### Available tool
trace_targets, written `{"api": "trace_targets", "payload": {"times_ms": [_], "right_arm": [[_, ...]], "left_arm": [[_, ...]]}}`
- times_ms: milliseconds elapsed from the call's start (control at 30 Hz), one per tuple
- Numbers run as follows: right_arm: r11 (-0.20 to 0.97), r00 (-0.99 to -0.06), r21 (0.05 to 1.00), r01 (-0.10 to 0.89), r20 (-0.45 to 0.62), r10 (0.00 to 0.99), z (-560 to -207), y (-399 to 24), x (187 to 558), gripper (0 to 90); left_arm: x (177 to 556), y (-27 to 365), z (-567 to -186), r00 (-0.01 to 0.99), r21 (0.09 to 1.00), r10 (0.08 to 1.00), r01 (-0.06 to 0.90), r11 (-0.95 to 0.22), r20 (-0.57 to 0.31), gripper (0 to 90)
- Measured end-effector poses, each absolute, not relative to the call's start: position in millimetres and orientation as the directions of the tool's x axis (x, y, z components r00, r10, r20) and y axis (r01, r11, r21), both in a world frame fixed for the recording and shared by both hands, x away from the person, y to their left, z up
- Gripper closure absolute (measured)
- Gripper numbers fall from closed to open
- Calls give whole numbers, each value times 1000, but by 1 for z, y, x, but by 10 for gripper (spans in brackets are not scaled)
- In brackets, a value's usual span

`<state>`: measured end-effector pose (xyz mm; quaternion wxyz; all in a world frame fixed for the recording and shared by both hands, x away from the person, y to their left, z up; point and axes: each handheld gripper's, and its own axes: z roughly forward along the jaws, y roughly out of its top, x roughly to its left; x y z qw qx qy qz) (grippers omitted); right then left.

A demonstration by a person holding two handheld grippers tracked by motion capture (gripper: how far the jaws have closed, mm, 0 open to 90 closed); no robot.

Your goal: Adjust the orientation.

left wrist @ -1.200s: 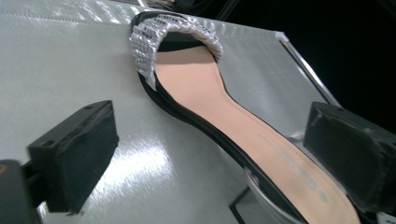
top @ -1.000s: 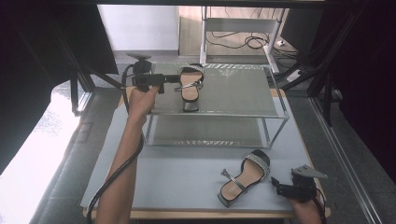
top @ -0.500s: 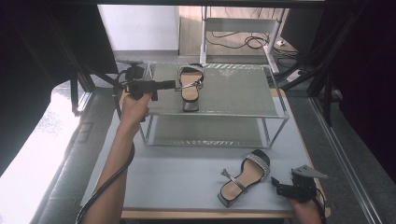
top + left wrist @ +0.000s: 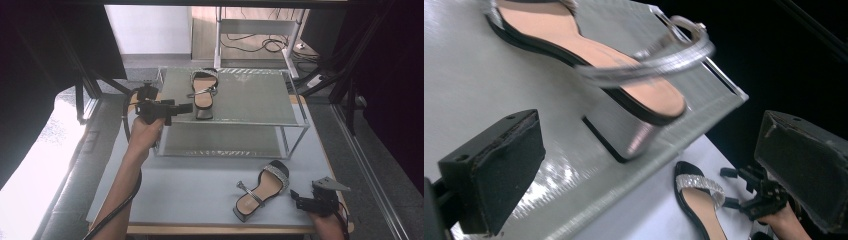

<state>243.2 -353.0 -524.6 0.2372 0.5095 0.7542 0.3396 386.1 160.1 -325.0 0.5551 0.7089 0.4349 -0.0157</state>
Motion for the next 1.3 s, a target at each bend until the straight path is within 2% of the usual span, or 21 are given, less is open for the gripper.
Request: {"api": "trace_targets", "payload": {"times_ms": [533, 833, 1300], "right_arm": [[250, -368, 754, 607, -12, 930, -525, -353, 243, 98], [252, -369, 752, 609, -13, 929, -524, -353, 243, 98], [246, -365, 755, 607, -9, 931, -525, -353, 243, 100]], "left_arm": [[348, 149, -349, 684, 800, 574, 594, -82, -450, 0], [339, 149, -371, 690, 797, 565, 597, -90, -453, 0], [324, 146, -408, 690, 806, 616, 574, -146, -380, 0]]}}
